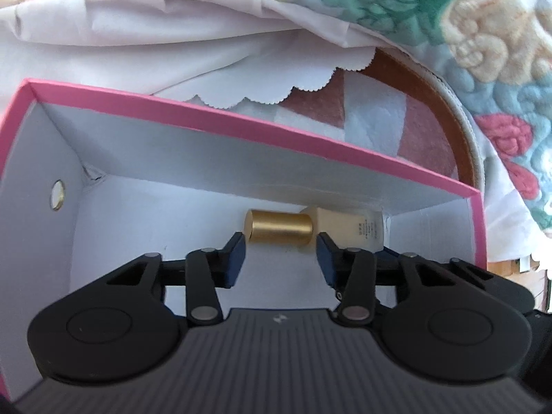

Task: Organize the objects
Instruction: 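Carry the bottle with the left tool into the pink box and open, then lift the left tool out of the pink box and back over the rug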

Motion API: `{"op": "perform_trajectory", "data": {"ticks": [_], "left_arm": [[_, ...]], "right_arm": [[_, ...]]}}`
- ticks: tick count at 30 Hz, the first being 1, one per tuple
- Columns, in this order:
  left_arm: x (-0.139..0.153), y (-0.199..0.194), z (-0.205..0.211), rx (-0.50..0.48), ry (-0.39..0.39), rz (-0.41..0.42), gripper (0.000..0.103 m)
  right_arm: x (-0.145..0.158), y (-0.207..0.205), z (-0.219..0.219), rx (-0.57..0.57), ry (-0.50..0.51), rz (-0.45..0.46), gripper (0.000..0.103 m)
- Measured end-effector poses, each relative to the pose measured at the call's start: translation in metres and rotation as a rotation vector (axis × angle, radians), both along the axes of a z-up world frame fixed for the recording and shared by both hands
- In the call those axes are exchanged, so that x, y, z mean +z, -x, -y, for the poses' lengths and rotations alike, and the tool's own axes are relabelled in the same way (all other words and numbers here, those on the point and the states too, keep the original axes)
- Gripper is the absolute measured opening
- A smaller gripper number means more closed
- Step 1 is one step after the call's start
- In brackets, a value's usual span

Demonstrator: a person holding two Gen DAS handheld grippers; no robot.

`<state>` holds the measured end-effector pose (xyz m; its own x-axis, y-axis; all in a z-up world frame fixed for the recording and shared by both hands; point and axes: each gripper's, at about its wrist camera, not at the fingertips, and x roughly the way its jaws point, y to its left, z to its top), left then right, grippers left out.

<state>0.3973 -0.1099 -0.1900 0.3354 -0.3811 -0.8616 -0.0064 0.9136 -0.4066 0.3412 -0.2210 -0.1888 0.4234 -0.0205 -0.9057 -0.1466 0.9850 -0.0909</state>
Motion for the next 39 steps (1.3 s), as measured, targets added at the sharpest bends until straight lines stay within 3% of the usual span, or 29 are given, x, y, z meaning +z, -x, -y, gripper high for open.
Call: {"op": "perform_trajectory", "data": {"ticks": [4, 12, 20, 22, 25, 32, 39], "left_arm": [[0.01, 0.013, 0.002, -0.031, -0.059, 0.01, 0.05], [0.047, 0.046, -0.005, -0.058, -0.1, 0.034, 0.053], [0.108, 0.093, -0.024, -0.116, -0.173, 0.087, 0.056], [0.126, 0.11, -0.048, -0.134, -0.197, 0.104, 0.057], [0.153, 0.136, -0.043, -0.156, -0.234, 0.115, 0.059], [0.207, 0.181, -0.046, -0.159, -0.236, 0.11, 0.063], [0.239, 0.231, -0.041, -0.192, -0.291, 0.156, 0.067]], "right_arm": [[0.015, 0.017, -0.001, 0.016, -0.027, 0.008, 0.05], [0.045, 0.05, 0.003, 0.04, -0.063, 0.006, 0.051], [0.094, 0.068, 0.021, 0.083, -0.08, 0.03, 0.052], [0.108, 0.079, 0.017, 0.099, -0.08, 0.04, 0.052], [0.128, 0.098, 0.014, 0.123, -0.072, 0.058, 0.055], [0.177, 0.144, 0.006, 0.2, -0.05, 0.078, 0.062], [0.213, 0.193, 0.005, 0.265, -0.072, 0.082, 0.067]]}}
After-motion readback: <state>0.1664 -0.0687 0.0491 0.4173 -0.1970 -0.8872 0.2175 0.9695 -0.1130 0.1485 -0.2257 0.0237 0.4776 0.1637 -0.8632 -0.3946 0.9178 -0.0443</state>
